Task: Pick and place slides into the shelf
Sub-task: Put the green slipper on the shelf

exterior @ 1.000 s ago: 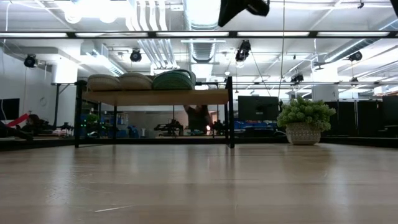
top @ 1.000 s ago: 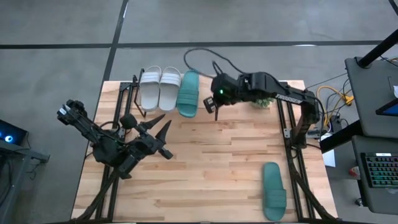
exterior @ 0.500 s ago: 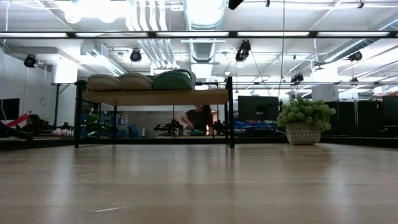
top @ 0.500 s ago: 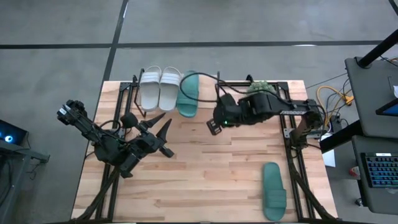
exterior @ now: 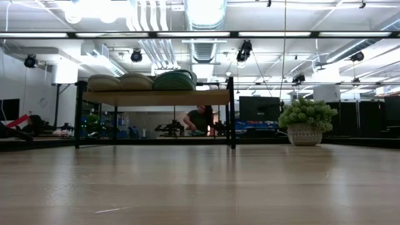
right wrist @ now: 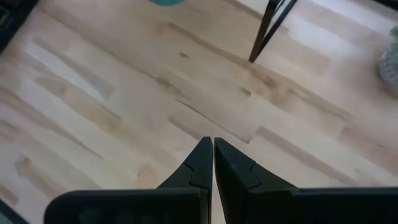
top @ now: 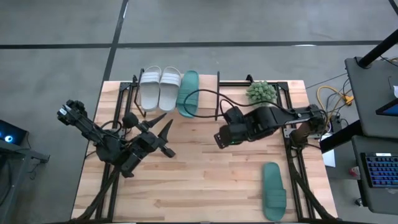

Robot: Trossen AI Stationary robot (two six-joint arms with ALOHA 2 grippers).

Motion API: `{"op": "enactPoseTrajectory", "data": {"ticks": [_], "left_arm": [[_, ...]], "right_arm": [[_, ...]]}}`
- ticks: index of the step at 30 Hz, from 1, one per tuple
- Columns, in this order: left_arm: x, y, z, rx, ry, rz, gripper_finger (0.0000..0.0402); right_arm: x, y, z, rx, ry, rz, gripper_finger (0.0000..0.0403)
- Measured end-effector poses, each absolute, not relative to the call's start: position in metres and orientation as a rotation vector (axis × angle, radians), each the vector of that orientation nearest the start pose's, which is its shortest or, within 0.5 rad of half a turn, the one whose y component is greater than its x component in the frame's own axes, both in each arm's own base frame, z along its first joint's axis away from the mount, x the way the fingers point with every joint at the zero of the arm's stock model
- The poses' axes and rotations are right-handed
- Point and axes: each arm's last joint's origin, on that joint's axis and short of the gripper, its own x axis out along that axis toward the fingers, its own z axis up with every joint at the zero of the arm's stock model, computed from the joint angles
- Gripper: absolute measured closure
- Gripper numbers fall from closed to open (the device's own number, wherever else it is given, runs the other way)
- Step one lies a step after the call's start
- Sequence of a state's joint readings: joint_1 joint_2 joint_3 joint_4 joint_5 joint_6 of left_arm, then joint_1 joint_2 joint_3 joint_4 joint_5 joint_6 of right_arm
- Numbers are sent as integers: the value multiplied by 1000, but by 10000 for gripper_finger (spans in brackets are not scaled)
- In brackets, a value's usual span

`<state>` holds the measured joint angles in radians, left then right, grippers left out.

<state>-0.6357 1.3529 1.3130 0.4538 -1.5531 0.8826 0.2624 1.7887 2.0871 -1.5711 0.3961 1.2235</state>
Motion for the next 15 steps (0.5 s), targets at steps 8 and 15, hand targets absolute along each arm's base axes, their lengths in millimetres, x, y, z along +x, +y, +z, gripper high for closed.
{"op": "enactPoseTrajectory", "data": {"ticks": [8,15], "left_arm": [[243,-142,433,468,152,821,289],[262,-152,415,532,180,806,289]], "right_arm": [[303,81,398,736,917,-835,394],[292,79,387,783,960,-874,394]]}}
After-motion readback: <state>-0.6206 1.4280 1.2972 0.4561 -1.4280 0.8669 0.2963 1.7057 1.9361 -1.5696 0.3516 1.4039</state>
